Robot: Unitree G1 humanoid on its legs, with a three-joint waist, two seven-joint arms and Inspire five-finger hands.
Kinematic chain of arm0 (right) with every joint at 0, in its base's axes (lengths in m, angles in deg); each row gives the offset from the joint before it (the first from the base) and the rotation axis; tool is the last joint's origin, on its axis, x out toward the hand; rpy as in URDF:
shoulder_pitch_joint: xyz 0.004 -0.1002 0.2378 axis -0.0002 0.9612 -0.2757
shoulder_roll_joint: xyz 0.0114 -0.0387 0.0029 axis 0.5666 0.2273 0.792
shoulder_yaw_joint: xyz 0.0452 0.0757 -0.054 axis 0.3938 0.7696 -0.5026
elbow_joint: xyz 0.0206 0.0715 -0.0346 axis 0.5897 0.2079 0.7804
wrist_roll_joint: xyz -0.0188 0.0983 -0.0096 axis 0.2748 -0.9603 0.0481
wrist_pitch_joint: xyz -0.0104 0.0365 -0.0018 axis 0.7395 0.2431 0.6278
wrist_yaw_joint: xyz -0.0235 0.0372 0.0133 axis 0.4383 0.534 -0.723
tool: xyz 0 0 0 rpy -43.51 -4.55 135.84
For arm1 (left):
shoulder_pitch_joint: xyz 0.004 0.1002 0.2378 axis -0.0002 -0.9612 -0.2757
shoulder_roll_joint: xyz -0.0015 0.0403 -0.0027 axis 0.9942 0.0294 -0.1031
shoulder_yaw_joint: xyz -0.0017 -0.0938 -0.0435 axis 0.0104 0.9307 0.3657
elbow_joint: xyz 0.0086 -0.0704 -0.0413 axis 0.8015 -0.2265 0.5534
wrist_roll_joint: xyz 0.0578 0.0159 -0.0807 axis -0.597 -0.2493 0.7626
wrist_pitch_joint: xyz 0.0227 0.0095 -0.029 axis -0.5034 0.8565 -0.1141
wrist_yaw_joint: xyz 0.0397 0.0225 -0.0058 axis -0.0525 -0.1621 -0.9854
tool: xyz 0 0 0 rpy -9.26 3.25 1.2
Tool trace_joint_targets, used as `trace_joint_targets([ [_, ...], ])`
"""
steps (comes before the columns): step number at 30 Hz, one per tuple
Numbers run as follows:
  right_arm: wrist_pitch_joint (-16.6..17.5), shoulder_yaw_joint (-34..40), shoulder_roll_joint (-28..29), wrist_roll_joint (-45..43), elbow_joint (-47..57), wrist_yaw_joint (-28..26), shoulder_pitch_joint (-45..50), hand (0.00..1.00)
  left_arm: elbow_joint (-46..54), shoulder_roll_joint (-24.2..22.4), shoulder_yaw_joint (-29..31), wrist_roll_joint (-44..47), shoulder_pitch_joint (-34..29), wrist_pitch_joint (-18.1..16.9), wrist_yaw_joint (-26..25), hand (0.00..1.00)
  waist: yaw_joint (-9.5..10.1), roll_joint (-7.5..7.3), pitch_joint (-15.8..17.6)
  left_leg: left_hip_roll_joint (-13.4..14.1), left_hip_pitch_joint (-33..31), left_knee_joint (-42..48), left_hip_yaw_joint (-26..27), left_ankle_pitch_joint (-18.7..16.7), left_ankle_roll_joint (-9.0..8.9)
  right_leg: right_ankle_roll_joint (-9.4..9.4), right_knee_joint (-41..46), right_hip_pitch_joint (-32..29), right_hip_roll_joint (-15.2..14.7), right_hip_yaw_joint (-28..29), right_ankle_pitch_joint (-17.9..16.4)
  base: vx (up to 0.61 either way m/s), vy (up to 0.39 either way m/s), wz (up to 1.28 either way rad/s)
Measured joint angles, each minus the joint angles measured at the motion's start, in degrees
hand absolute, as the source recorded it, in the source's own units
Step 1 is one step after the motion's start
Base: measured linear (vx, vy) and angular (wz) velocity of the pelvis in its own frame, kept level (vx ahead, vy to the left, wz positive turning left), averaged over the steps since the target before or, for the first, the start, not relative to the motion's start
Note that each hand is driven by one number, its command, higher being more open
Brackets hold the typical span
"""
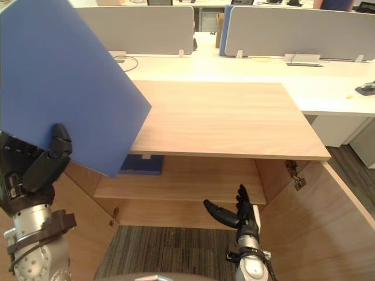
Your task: Walk over to the cabinet, pick up the folder, carry it to the office cabinet, place the folder inside the office cabinet, then close the office cabinet door
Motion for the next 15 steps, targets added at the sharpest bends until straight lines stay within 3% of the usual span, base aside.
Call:
trace_joint_targets([
  [15,-0.2,0.3,1.1,0.2,16.1,6.8,4.1,1.0,1.9,-1.8,-2.9,7.2,-0.5,0.8,0.3,0.0,-2.23,3.57,-1.3,2.8,1.1,2.6,5.8,-1.9,-0.87,-1.41,3.6,-2.5,2.5,5.6,-1.1,-0.01,-0.008,-0.21],
])
